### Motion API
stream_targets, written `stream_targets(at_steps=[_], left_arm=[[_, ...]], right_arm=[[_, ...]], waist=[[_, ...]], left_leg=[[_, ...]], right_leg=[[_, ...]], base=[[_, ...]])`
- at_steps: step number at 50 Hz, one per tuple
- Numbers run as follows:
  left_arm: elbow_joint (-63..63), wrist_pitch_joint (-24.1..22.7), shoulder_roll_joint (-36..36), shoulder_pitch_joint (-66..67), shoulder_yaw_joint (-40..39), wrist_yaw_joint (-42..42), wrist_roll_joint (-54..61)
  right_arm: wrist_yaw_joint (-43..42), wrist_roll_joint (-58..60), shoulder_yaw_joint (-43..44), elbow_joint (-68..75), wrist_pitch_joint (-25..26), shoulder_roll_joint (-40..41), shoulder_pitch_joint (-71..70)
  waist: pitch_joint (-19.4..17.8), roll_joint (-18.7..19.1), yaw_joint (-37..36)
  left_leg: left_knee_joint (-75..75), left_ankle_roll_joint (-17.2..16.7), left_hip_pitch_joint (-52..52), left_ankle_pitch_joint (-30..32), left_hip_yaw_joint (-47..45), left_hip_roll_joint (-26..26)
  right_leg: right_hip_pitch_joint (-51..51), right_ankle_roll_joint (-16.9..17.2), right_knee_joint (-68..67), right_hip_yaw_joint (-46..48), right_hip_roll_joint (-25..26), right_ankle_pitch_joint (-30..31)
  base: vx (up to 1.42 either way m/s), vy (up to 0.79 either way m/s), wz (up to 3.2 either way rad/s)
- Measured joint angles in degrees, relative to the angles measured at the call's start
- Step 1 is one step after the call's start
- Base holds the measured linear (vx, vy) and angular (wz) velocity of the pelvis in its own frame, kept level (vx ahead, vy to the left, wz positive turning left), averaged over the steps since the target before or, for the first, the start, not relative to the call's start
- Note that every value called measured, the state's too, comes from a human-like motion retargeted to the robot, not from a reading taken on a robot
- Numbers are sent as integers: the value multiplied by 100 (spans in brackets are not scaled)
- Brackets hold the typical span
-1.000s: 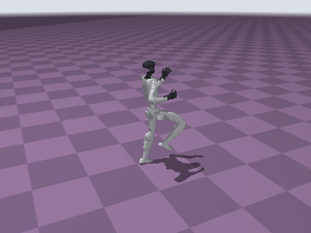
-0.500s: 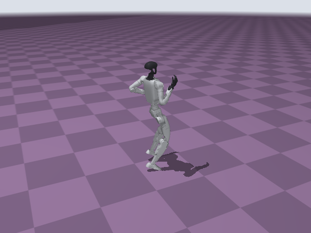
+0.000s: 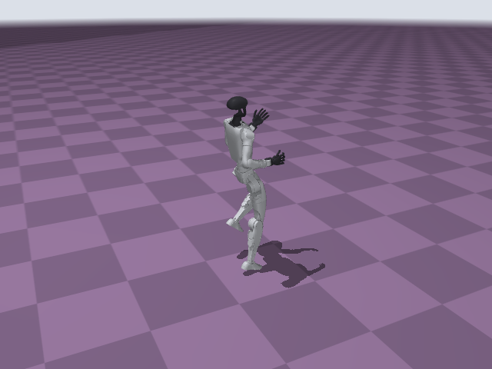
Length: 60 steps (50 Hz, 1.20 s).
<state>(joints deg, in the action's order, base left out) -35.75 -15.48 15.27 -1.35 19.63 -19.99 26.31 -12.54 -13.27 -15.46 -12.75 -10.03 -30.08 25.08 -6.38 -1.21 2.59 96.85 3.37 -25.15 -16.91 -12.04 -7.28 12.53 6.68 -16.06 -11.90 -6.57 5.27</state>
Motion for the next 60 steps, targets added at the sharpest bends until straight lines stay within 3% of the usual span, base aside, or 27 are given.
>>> stream_targets(at_steps=[3, 5, 8, 10, 12, 14, 16, 18, 20, 22, 25, 28, 30, 34, 35, 37, 40, 42, 43, 45, 47, 49, 50, 52, 55, 57, 60], left_arm=[[448, -156, 299, 728, -305, -174, 24], [897, -184, 523, 1501, -711, -182, 300], [936, -139, 1144, 2969, -942, -85, 317], [590, -95, 1850, 3659, -816, -113, 219], [375, 12, 2296, 4212, -832, -27, 232], [330, 156, 2284, 4842, -1039, 142, 292], [397, 317, 2009, 5222, -1219, 210, 227], [698, 456, 1576, 5042, -1091, 149, -220], [1114, 554, 1291, 4138, -900, -251, -313], [1570, 462, 964, 3118, -586, -289, -488], [2353, 153, 487, 1153, 44, -515, -784], [2505, 96, 477, -1207, 590, -832, -1574], [2019, 101, 479, -2090, 714, -738, -1803], [897, 10, 376, -1718, 539, -777, -2028], [675, -3, 308, -1539, 498, -706, -1941], [358, 59, 246, -1229, 366, -350, -1600], [212, 87, 256, -808, 216, -111, -1060], [364, -15, 205, -516, 226, -72, -734], [454, -60, 264, -294, 174, -75, -618], [659, -155, 372, 81, 12, -98, -250], [941, -250, 567, 748, -342, -249, -28], [1100, -270, 895, 1721, -795, -195, 345], [1086, -249, 1096, 2284, -1012, -80, 542], [732, -252, 1648, 3354, -1060, 6, 631], [263, -209, 2511, 4285, -943, 63, 535], [213, -28, 2541, 4774, -1094, 399, 672], [307, 352, 2081, 5208, -1293, 788, 646]], right_arm=[[-111, -316, -327, 1002, -195, 180, -1460], [-270, -403, -549, 1117, -291, 225, -2775], [-285, -831, -447, -263, -367, 471, -3648], [-393, -973, -184, -1600, -470, 672, -3296], [-251, -1090, -103, -2654, -528, 806, -2768], [46, -1356, -206, -3192, -529, 842, -2345], [169, -1443, -419, -3295, -508, 863, -1999], [151, -1245, -696, -3011, -499, 846, -1788], [77, -839, -881, -2481, -321, 880, -1785], [-68, -269, -890, -1845, -279, 899, -1753], [-492, 306, -730, -725, -321, 1051, -1786], [-864, -340, -376, -367, -601, 1062, -1327], [-535, -628, -153, -860, -748, 676, -614], [467, -1311, 387, -1826, -775, -709, 910], [566, -1421, 604, -1906, -765, -897, 1332], [468, -1206, 958, -1749, -692, -795, 1989], [237, -805, 934, -1119, -443, -382, 1939], [278, -571, 745, -588, -228, -216, 1314], [271, -512, 600, -242, -150, -145, 879], [53, -171, 344, 428, -112, 84, -190], [-431, -57, 125, 775, -318, 235, -1552], [-600, -208, 61, 455, -463, 302, -2849], [-537, -335, 67, 107, -493, 354, -3384], [-488, -569, 69, -994, -502, 558, -3598], [-337, -773, 46, -2639, -525, 745, -3041], [17, -1019, -136, -3164, -524, 776, -2630], [362, -1118, -502, -3193, -442, 676, -2107]], waist=[[-304, 78, -722], [-821, 125, -1198], [-537, -99, -1020], [-82, -208, -1044], [259, -365, -1347], [452, -313, -1464], [325, 57, -1313], [182, 444, -919], [218, 337, -631], [-18, 498, -258], [-667, 469, 456], [-1061, 260, 435], [-615, 294, 160], [1045, 702, 775], [1298, 811, 1027], [1220, 701, 1162], [661, 53, 596], [618, -361, 40], [678, -539, -147], [476, -638, -536], [-58, -431, -1047], [-571, -207, -1492], [-698, -146, -1602], [-218, -319, -1380], [603, -715, -1324], [753, -615, -1518], [466, 308, -1497]], left_leg=[[2898, -414, -2174, -662, 151, -273], [3730, -864, -2765, -1000, 214, -585], [3502, -346, -3077, -992, 210, -600], [2668, -36, -2741, -806, 229, -170], [1231, -33, -1761, -294, 82, 88], [-590, -215, -363, 414, -26, 88], [-2719, -657, 1355, 1245, 93, -54], [-4854, -1202, 2705, 2412, 329, -170], [-6222, -1087, 3083, 2937, 487, 47], [-7063, -1145, 3644, 1520, 643, -80], [-7350, -809, 4008, -879, 893, -168], [-6082, -456, 3178, -1277, 1005, -57], [-6479, -526, 3121, -791, 702, -79], [-8201, -1070, 3221, 1655, 799, -229], [-8358, -1322, 3130, 2355, 1037, -251], [-8095, -1412, 3281, 2805, 1245, -111], [-5429, -754, 2815, 1777, 759, 420], [-2577, -316, 1293, 775, 209, 669], [-1201, -139, 423, 353, -16, 668], [1287, -41, -1207, -269, -229, 415], [2998, -456, -2358, -716, -85, 27], [3742, -858, -2900, -1094, 145, -346], [3851, -895, -3061, -1216, 238, -524], [3386, -305, -3342, -1050, 213, -405], [1640, 324, -2915, -400, -107, 253], [-156, 113, -1647, 259, -219, 284], [-3673, -902, 1124, 1647, 59, -60]], right_leg=[[-134, -982, -276, 152, -87, -2789], [-779, -1373, -1540, -359, 90, -3566], [-1004, -1089, -1423, -124, -18, -3015], [-338, -836, 180, 271, -202, -1801], [-42, -555, 1107, 357, -327, -409], [-28, -565, 1092, 614, -252, 99], [-186, -981, -40, 1172, 89, -408], [-1298, -1481, -2786, 1669, 382, -1543], [-3560, -1070, -6294, 1879, 116, -2276], [-4921, -902, -8387, 2090, 43, -2864], [-6466, -101, -10602, 2049, -220, -3480], [-7266, -338, -11131, 1828, -93, -3899], [-7445, -642, -10854, 1882, 85, -3700], [-6213, -809, -8690, 2281, 250, -2798], [-5617, -761, -7894, 2408, 174, -2458], [-3838, -497, -5794, 2386, 199, -1543], [-1122, 88, -1912, 1226, 365, 210], [-356, 373, -32, 433, -79, 814], [-227, 347, 435, 262, -321, 462], [-75, -7, 842, 280, -577, -1245], [-131, -567, 780, 72, -483, -2531], [-456, -1168, 179, -497, -222, -3001], [-656, -1335, -163, -707, -86, -3017], [-563, -1054, 449, -310, -239, -2225], [-260, -301, 1697, 312, -634, -233], [-300, -245, 1477, 463, -539, 265], [-537, -1062, -895, 1114, 285, -841]], base=[[-14, -9, -93], [-22, -11, -181], [0, -4, 54], [20, 6, 157], [17, 8, 24], [8, 7, -61], [-3, 7, -50], [-16, 9, 19], [-18, 7, 42], [-22, 12, 83], [-30, 14, 145], [-29, 3, 35], [14, -2, -115], [34, -8, -3], [29, -9, 162], [25, -7, 135], [15, -10, -38], [0, -7, -109], [-7, -4, -72], [-14, -4, -72], [-20, -7, -174], [-18, -7, -206], [-1, -5, -59], [20, -1, 127], [32, 5, 130], [24, 5, -88], [16, 6, -133]])
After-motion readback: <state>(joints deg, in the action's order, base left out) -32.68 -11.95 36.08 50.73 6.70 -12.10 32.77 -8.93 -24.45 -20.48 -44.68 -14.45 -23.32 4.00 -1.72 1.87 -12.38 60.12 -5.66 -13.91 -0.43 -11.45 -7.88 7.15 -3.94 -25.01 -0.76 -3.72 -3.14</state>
